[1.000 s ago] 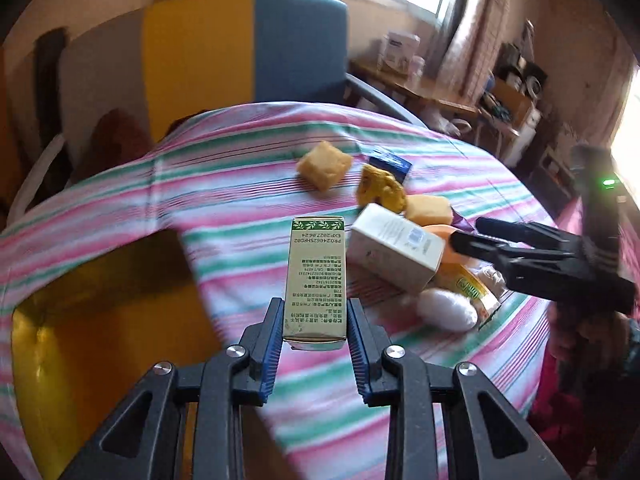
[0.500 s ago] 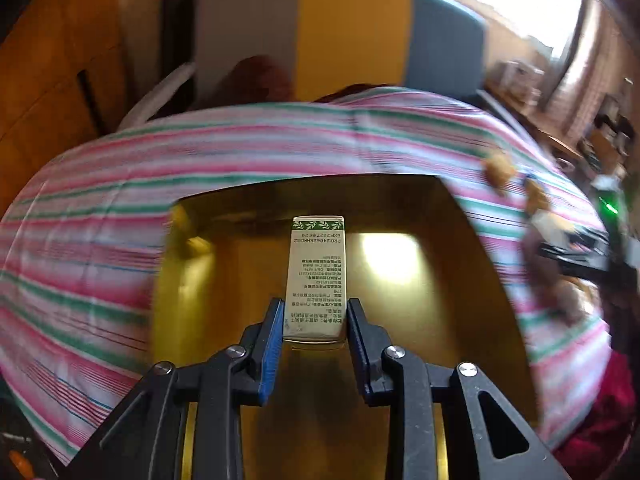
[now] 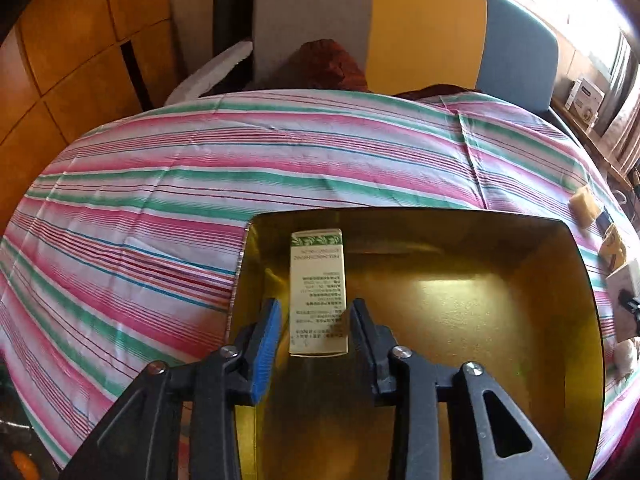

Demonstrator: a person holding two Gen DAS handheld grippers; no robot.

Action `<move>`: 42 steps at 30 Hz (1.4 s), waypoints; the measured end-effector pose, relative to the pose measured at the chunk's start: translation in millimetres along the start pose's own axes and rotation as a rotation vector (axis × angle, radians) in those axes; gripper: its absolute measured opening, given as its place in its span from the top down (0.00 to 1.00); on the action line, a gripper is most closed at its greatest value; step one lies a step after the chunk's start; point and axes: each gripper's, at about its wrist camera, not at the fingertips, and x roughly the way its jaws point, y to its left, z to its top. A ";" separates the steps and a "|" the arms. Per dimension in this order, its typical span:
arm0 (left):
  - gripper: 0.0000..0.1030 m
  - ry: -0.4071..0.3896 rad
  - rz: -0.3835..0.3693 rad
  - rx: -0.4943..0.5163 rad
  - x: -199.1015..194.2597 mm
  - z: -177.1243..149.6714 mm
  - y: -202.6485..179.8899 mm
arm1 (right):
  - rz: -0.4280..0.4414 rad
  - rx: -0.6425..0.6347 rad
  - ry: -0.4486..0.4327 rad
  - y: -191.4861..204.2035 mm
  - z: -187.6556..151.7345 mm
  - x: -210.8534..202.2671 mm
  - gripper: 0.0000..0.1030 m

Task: Organize objects
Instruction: 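Lower the small box into the tray with the left tool while the right tool grasps the large barcode box, then lower the large white box into the tray and open the right tool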

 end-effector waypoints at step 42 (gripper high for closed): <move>0.60 -0.174 -0.123 -0.192 -131.4 -138.2 74.7 | 0.539 0.207 0.082 288.5 114.4 -16.4 0.28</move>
